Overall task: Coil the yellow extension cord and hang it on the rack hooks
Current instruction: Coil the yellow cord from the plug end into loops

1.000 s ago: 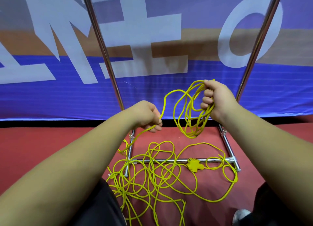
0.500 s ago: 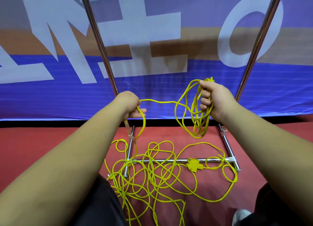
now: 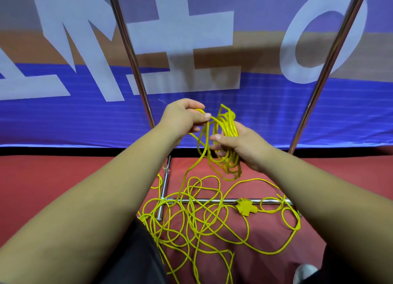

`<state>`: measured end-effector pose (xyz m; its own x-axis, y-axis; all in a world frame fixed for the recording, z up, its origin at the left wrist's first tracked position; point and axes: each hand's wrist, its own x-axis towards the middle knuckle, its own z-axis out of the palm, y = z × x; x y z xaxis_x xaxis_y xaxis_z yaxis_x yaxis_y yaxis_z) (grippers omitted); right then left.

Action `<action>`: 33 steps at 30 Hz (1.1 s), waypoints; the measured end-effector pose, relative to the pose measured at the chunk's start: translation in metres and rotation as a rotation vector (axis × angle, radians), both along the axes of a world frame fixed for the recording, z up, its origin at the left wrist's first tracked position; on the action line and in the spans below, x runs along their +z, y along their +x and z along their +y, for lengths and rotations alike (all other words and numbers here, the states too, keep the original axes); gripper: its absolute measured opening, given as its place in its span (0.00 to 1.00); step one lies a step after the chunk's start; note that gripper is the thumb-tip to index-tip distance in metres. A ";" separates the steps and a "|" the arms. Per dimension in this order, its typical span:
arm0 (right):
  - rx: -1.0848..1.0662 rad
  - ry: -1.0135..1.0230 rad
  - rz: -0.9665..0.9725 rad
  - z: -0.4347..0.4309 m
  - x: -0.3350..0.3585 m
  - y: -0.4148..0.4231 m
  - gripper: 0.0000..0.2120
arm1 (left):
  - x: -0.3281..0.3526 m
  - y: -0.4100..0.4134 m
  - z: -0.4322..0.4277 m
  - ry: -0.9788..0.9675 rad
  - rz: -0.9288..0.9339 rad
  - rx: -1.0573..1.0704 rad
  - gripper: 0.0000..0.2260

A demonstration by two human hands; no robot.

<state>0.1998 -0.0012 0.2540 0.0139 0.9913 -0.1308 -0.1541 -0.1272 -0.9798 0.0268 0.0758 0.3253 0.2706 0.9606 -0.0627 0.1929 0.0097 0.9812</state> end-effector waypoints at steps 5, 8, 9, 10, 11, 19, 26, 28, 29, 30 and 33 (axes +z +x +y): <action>-0.046 -0.034 0.077 0.000 -0.001 -0.017 0.19 | -0.007 0.006 0.006 -0.034 -0.072 0.011 0.16; -0.076 -0.059 0.106 0.001 0.001 -0.018 0.20 | -0.009 0.005 0.006 -0.088 -0.102 -0.011 0.17; -0.089 -0.070 0.108 0.001 0.002 -0.018 0.21 | -0.009 0.005 0.005 -0.104 -0.108 -0.011 0.14; -0.104 -0.076 0.101 0.002 0.004 -0.018 0.20 | -0.009 0.004 0.006 -0.121 -0.104 -0.005 0.09; -0.125 -0.077 0.094 0.002 0.006 -0.017 0.18 | -0.009 0.003 0.007 -0.158 -0.084 0.000 0.04; -0.327 -0.037 0.238 0.012 0.026 0.011 0.09 | -0.072 -0.036 0.011 -0.226 0.900 -0.907 0.17; -0.418 0.024 0.422 0.019 0.048 0.039 0.10 | -0.103 -0.030 0.007 -0.317 0.994 -1.025 0.10; -0.439 0.033 0.431 0.021 0.050 0.043 0.06 | -0.092 -0.029 0.014 -0.265 0.947 -0.851 0.06; -0.444 0.036 0.440 0.021 0.051 0.045 0.04 | -0.081 -0.030 0.017 -0.229 0.912 -0.751 0.03; -0.442 0.037 0.446 0.021 0.051 0.048 0.03 | -0.067 -0.030 0.020 -0.198 0.865 -0.665 0.02; -0.393 0.007 0.451 0.021 0.051 0.054 0.03 | -0.027 -0.033 0.019 -0.106 0.735 -0.466 0.05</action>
